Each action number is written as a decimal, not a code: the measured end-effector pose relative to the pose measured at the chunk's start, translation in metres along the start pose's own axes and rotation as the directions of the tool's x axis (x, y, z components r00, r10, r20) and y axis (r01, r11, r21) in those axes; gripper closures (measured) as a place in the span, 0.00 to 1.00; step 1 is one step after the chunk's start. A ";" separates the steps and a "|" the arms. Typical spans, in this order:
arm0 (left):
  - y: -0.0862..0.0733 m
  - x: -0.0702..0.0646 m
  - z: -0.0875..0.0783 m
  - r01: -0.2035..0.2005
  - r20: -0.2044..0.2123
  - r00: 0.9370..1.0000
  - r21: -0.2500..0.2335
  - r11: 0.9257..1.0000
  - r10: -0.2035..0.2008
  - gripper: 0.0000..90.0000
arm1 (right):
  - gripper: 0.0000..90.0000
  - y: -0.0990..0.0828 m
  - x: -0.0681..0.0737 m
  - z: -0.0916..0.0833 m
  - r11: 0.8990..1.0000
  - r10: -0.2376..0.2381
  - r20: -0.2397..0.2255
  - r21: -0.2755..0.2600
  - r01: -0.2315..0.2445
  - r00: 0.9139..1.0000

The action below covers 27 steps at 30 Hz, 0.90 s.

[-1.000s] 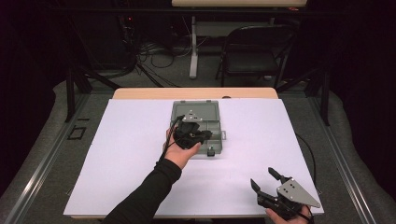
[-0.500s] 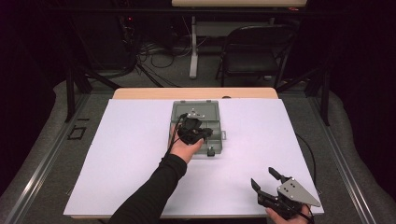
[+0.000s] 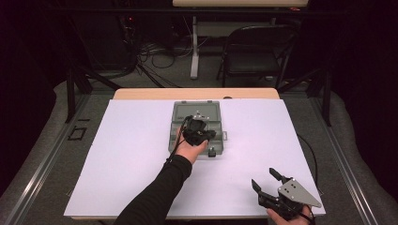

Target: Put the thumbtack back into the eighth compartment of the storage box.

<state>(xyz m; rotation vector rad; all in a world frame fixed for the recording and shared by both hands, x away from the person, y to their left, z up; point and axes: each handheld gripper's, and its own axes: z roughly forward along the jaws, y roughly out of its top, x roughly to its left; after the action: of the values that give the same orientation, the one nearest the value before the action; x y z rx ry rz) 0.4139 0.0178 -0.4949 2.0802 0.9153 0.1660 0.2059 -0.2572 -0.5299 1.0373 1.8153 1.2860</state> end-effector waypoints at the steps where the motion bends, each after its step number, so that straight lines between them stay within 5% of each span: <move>1: -0.001 0.000 0.002 0.003 -0.001 1.000 0.002 1.000 -0.003 0.95 | 0.30 0.000 0.000 0.000 1.000 0.003 0.000 -0.002 -0.003 1.000; 27: -0.013 -0.003 0.023 0.008 -0.033 0.999 0.058 0.998 -0.006 0.95 | 0.30 0.000 0.000 0.000 1.000 0.007 -0.004 -0.002 -0.007 1.000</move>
<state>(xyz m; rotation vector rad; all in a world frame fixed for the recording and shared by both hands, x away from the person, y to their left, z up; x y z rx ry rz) 0.4143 0.0059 -0.5182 2.1332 0.9579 0.1718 0.2060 -0.2572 -0.5303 1.0412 1.8151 1.2942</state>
